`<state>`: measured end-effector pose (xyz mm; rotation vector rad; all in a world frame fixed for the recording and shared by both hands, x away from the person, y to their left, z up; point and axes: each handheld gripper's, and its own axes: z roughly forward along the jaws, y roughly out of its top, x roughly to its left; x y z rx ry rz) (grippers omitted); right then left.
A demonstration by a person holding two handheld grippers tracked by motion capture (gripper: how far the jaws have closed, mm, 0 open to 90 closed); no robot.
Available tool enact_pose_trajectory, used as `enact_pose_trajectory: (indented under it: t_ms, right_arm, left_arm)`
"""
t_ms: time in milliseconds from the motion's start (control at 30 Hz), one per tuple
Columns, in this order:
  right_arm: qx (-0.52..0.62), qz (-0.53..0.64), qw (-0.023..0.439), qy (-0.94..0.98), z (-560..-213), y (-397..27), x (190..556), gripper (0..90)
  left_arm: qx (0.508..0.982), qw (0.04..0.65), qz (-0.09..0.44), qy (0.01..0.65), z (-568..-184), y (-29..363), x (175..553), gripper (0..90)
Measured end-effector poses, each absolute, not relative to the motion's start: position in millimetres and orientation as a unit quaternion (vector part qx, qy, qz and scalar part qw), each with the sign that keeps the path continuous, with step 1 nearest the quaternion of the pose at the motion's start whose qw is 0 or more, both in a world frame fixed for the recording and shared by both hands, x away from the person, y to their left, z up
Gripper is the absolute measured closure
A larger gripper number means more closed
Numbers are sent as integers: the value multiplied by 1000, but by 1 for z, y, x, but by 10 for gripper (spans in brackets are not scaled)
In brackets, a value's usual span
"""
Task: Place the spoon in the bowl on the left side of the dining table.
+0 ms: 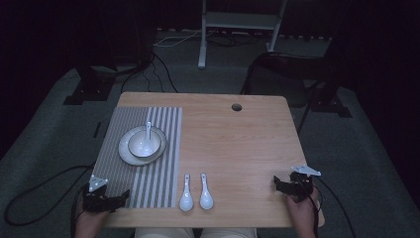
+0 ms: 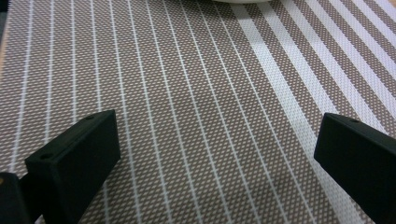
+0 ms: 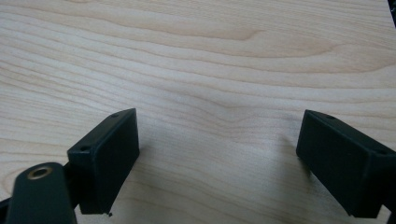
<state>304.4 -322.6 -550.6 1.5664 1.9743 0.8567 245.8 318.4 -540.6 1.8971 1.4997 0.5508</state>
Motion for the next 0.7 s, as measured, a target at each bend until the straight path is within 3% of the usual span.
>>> enact_pose_trajectory:
  t_ms: [700]
  right_arm:
    - [572, 313, 238, 721, -551, -323, 304, 125]
  left_arm:
    - [714, 326, 235, 573, -543, 342, 220, 5]
